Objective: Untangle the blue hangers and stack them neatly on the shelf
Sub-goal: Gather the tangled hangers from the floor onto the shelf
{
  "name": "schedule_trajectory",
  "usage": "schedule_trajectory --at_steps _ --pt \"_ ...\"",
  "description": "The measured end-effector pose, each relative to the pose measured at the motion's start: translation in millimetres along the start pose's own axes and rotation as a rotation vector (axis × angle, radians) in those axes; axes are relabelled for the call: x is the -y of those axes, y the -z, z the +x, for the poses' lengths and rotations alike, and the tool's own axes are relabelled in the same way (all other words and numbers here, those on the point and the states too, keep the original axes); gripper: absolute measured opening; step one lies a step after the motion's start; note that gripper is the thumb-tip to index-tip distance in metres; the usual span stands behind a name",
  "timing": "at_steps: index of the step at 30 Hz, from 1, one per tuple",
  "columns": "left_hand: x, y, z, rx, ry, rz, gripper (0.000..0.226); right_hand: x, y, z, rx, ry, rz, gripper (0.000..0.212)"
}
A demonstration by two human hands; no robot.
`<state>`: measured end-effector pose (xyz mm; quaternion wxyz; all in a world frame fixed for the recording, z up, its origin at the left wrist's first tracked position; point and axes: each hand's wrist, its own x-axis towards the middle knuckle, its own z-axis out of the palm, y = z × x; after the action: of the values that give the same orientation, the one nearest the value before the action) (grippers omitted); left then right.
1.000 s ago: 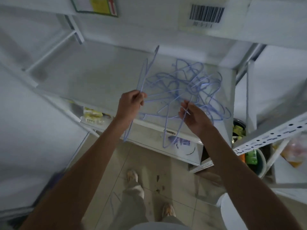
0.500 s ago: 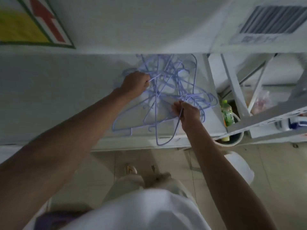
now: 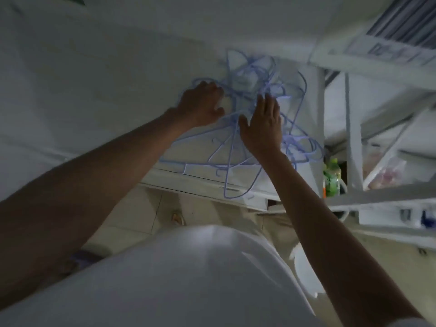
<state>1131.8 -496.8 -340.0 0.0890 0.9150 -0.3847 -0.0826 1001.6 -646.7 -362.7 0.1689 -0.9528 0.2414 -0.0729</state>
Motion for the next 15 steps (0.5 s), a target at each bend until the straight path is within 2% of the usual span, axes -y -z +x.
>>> schedule_trajectory --at_steps 3,8,11,15 --pt "3.7 1.5 -33.5 -0.109 0.166 -0.044 0.056 20.5 -11.2 17.3 0.119 0.262 -0.034 0.074" --pt "0.8 -23.9 -135.0 -0.246 0.681 -0.177 0.055 38.7 -23.7 8.2 0.284 0.636 -0.174 0.065" --pt "-12.4 -43.4 -229.1 -0.278 0.94 -0.194 0.057 57.8 -33.9 -23.3 0.312 0.807 -0.181 0.062" --pt "-46.7 -63.9 -366.8 -0.265 1.223 -0.184 0.06 99.1 -46.4 -114.6 0.339 1.125 -0.178 0.06"
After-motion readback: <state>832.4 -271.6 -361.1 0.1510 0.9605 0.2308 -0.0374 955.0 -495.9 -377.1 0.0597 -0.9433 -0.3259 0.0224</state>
